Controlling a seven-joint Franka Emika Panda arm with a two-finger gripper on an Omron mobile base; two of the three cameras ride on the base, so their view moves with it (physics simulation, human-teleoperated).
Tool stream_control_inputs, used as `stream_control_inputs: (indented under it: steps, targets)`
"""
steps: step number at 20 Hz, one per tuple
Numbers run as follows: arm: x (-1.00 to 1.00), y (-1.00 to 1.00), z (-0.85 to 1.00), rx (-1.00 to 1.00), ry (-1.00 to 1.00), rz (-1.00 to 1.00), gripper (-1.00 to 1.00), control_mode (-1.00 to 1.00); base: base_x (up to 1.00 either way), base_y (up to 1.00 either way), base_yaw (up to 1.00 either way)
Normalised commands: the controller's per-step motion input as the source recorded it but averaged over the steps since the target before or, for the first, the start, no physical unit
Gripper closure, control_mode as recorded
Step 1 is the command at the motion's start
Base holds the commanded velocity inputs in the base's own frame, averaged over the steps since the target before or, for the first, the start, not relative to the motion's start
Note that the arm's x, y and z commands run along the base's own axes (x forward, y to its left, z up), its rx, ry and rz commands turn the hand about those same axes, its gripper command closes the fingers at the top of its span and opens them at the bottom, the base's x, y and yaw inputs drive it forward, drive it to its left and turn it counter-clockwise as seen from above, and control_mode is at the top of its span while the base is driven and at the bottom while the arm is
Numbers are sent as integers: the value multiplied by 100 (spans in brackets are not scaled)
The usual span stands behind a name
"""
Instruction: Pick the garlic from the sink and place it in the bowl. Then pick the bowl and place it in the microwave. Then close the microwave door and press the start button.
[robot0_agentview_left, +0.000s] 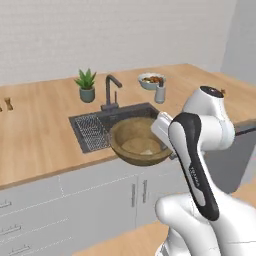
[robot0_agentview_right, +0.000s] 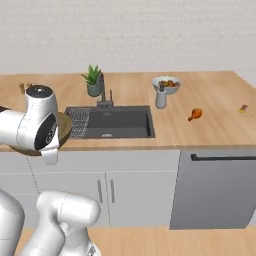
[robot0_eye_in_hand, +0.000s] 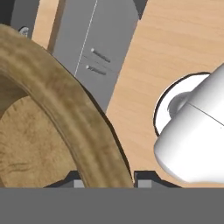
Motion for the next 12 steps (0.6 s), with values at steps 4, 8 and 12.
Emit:
stream_control_inputs:
  steps: [4,8,12]
  targets:
    - [0,0,0,0,0,0,100,100,-28,0,-78]
    - [0,0,0,0,0,0,100,100,-10,0,-86]
    - [0,0,0,0,0,0,100,100,0,-12,-85]
